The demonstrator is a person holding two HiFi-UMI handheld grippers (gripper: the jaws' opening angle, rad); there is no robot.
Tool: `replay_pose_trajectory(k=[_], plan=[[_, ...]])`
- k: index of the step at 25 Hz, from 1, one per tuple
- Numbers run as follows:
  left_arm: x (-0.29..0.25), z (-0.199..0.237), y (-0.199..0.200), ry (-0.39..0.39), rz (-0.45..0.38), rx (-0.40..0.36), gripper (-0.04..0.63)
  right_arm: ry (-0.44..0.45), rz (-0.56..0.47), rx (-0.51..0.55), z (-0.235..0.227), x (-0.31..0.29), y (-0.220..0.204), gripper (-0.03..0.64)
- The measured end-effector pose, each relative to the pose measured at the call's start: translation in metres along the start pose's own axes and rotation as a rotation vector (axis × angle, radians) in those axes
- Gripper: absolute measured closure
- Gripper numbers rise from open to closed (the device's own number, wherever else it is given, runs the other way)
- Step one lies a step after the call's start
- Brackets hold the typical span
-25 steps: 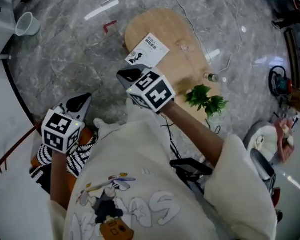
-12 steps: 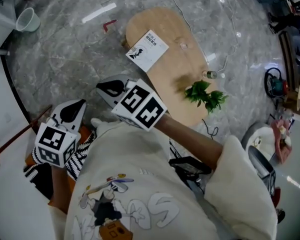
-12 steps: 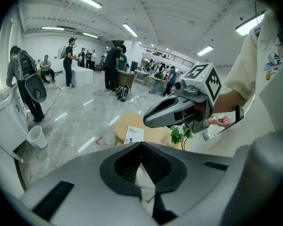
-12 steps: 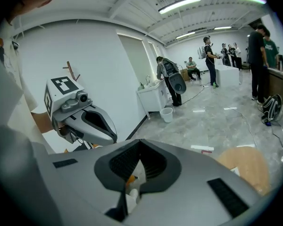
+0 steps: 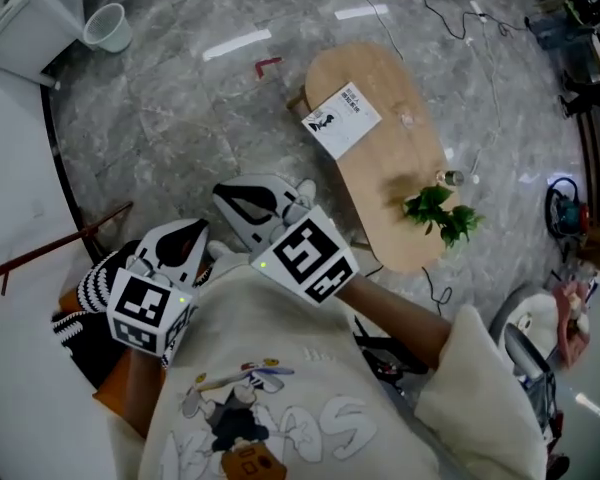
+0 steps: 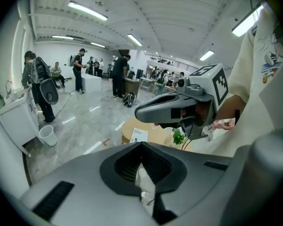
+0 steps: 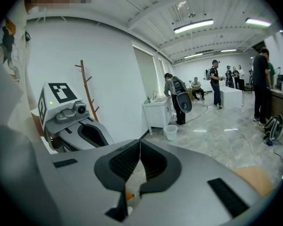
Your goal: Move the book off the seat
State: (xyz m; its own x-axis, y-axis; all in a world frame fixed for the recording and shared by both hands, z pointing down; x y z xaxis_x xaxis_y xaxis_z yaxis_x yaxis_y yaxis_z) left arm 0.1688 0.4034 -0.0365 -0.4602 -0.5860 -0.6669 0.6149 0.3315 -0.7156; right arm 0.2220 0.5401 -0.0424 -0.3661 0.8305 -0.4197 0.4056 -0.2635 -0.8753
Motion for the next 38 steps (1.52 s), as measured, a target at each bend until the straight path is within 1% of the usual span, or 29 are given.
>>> replay_pose_trajectory(k=[3,7,10,12,15,19,24,27,32,36,38], plan=[[0.015,-0.010,-0.009,0.010,-0.033,0.012,0.586,0.028,-0.023,0.038,0.027,-0.004,0.008,0.609],[0.031,-0.025,-0.021,-0.004,-0.056,0.034,0.586,0.052,-0.028,0.119,0.054,-0.007,0.017,0.609],[0.041,-0.029,-0.030,0.006,-0.063,0.056,0.586,0.053,-0.052,0.118,0.068,-0.010,0.023,0.609],[0.045,-0.029,-0.033,0.016,-0.067,0.057,0.586,0.053,-0.067,0.109,0.074,-0.013,0.024,0.609],[0.048,-0.025,-0.033,0.032,-0.076,0.062,0.586,0.059,-0.054,0.136,0.078,-0.017,0.023,0.609],[0.047,-0.021,-0.034,0.056,-0.087,0.080,0.586,0.078,-0.041,0.148,0.080,-0.025,0.023,0.609],[0.049,-0.014,-0.032,0.080,-0.108,0.099,0.586,0.094,-0.055,0.096,0.079,-0.032,0.027,0.609],[0.054,-0.010,-0.032,0.092,-0.120,0.105,0.586,0.092,-0.049,0.121,0.079,-0.036,0.032,0.609],[0.058,-0.007,-0.031,0.108,-0.138,0.115,0.586,0.092,-0.045,0.140,0.079,-0.037,0.036,0.609],[0.060,-0.005,-0.033,0.106,-0.141,0.120,0.586,0.094,-0.045,0.122,0.084,-0.038,0.037,0.609],[0.061,-0.004,-0.033,0.104,-0.144,0.120,0.586,0.089,-0.045,0.130,0.084,-0.038,0.037,0.609]])
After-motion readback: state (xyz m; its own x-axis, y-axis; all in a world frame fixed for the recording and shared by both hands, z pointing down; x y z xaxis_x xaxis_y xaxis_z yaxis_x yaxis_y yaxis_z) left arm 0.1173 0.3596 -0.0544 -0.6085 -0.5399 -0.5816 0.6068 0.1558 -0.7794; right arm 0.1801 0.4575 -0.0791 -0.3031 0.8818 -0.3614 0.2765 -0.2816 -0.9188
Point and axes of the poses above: the fingertips, and each gripper's own axes: x backward along the fingers, z to its left, y out of its top, the point moved 9 cm from there along x, backward along the fingers, and after that the axes turned 1 degree about y, right-handed, at the moved point
